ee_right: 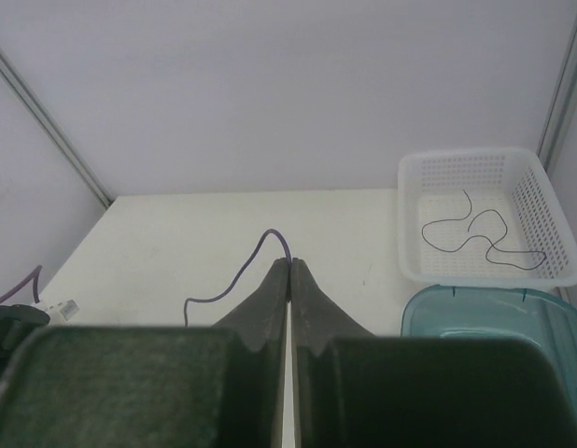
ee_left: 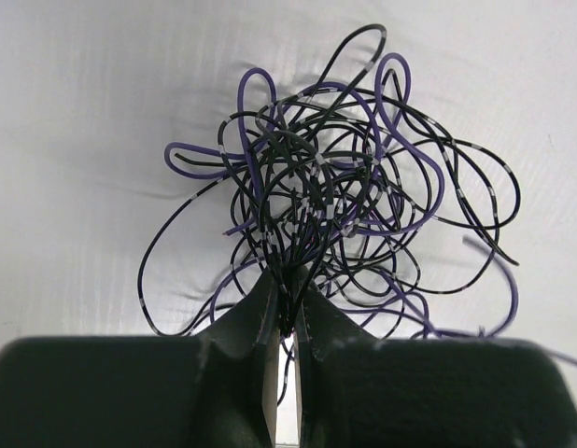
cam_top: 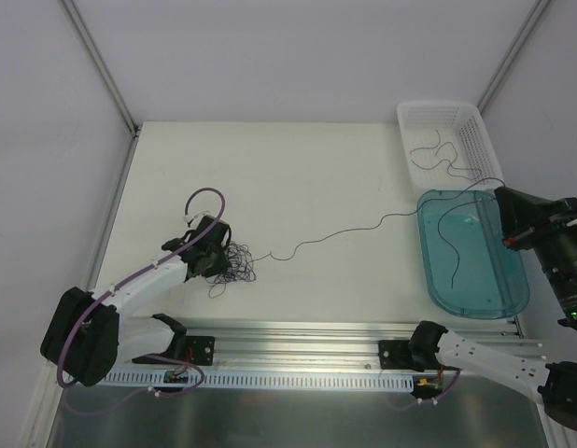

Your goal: Untangle the cables

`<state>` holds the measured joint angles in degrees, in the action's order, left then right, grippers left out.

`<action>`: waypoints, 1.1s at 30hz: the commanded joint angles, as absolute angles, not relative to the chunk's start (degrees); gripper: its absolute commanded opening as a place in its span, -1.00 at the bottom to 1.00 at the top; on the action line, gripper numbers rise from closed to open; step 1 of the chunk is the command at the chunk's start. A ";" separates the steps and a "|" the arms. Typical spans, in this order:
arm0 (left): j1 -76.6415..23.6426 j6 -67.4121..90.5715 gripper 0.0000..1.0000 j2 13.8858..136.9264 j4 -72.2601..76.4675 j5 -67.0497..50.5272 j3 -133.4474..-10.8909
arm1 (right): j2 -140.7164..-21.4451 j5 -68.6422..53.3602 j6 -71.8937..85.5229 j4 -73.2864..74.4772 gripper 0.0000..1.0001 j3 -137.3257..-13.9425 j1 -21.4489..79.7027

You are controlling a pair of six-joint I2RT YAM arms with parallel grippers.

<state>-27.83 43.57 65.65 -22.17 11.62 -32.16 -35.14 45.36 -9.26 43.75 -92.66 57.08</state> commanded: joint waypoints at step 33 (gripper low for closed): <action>-20.30 33.93 -0.93 52.56 -31.73 7.04 -35.77 | -54.83 35.43 17.07 38.67 -0.22 -50.18 49.13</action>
<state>-20.88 35.48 53.49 -30.06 9.02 -35.22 -53.49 37.21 12.49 40.64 -47.94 49.60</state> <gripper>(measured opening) 0.041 0.359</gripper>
